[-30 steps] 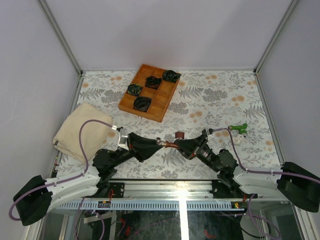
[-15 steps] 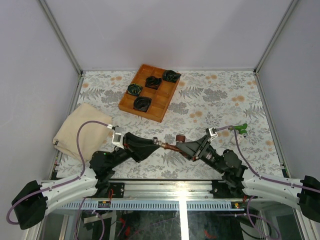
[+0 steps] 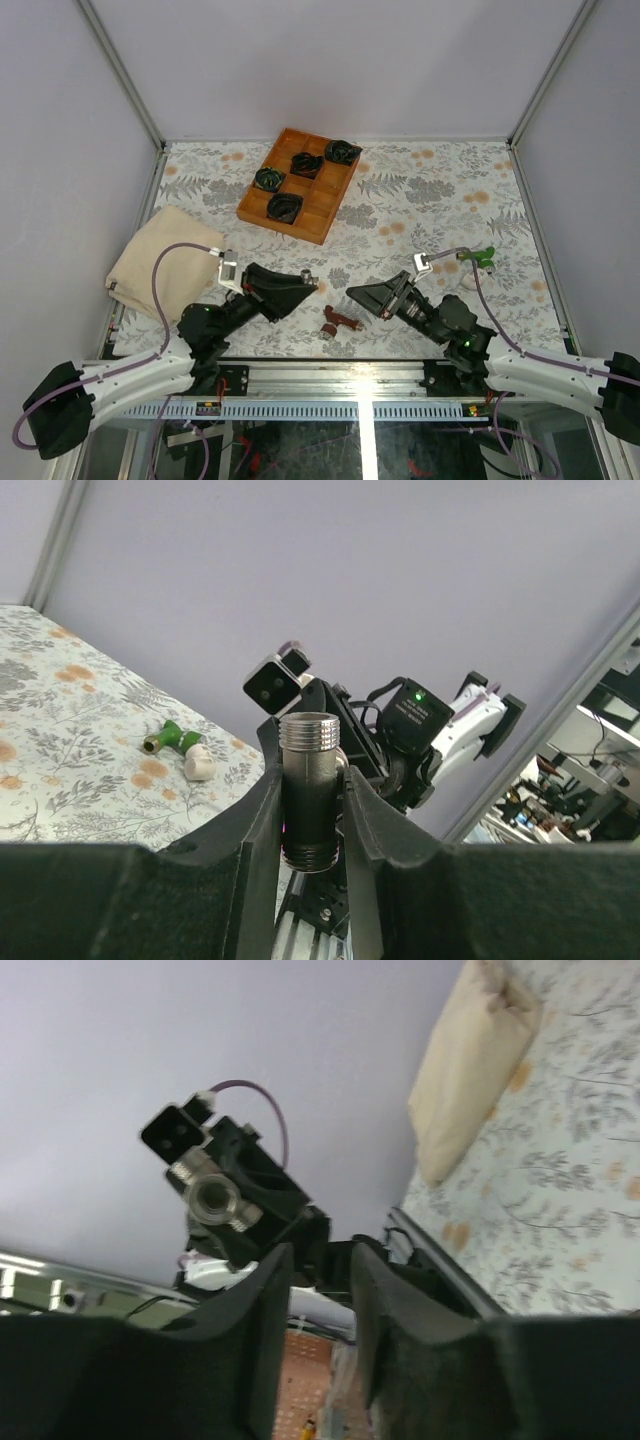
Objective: Install the water faucets
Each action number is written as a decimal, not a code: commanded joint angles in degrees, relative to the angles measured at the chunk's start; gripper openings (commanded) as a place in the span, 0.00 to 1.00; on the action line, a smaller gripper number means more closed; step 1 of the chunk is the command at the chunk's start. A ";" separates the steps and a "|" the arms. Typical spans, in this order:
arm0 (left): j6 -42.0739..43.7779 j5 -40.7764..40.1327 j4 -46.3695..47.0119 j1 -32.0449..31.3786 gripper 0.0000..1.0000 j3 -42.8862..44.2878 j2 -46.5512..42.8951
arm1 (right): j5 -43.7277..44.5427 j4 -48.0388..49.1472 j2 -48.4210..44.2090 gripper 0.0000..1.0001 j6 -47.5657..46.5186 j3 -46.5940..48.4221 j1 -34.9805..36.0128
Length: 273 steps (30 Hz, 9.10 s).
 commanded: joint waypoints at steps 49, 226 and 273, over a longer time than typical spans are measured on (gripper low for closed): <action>-12.05 -31.95 -70.69 5.11 0.00 2.23 -33.93 | 28.30 -75.99 58.07 0.76 -25.28 52.42 16.88; -16.38 30.87 3.96 29.82 0.00 2.58 52.70 | -14.49 31.88 64.64 0.55 -0.89 6.00 -12.70; -10.53 20.79 -33.57 29.65 0.00 -1.88 7.16 | 43.74 -49.13 41.37 0.13 -28.68 25.55 25.45</action>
